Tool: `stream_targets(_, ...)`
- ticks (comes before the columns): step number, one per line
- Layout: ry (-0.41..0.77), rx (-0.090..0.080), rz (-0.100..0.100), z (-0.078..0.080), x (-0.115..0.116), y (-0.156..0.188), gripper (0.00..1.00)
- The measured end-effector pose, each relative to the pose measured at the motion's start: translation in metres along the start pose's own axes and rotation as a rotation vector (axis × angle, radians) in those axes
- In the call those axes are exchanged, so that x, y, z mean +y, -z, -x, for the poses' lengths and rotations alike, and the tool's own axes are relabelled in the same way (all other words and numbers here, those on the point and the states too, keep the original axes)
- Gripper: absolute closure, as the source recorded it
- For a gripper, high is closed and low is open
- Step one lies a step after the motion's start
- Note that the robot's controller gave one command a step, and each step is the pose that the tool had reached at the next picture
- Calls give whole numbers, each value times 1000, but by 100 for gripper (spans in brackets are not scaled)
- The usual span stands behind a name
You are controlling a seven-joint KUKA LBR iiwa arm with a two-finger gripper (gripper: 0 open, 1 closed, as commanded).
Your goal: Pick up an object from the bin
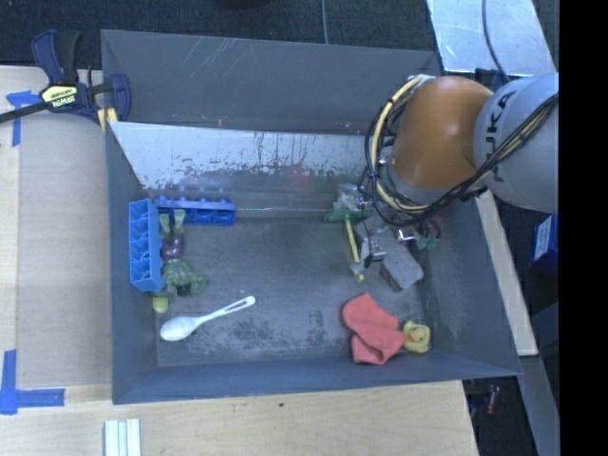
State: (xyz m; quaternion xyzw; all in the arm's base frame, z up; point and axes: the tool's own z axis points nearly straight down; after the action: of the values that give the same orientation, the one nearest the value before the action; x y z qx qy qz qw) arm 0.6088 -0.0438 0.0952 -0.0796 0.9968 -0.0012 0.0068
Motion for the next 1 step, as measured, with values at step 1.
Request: stream_targets(1,74,-3,0,6,0,-6,0)
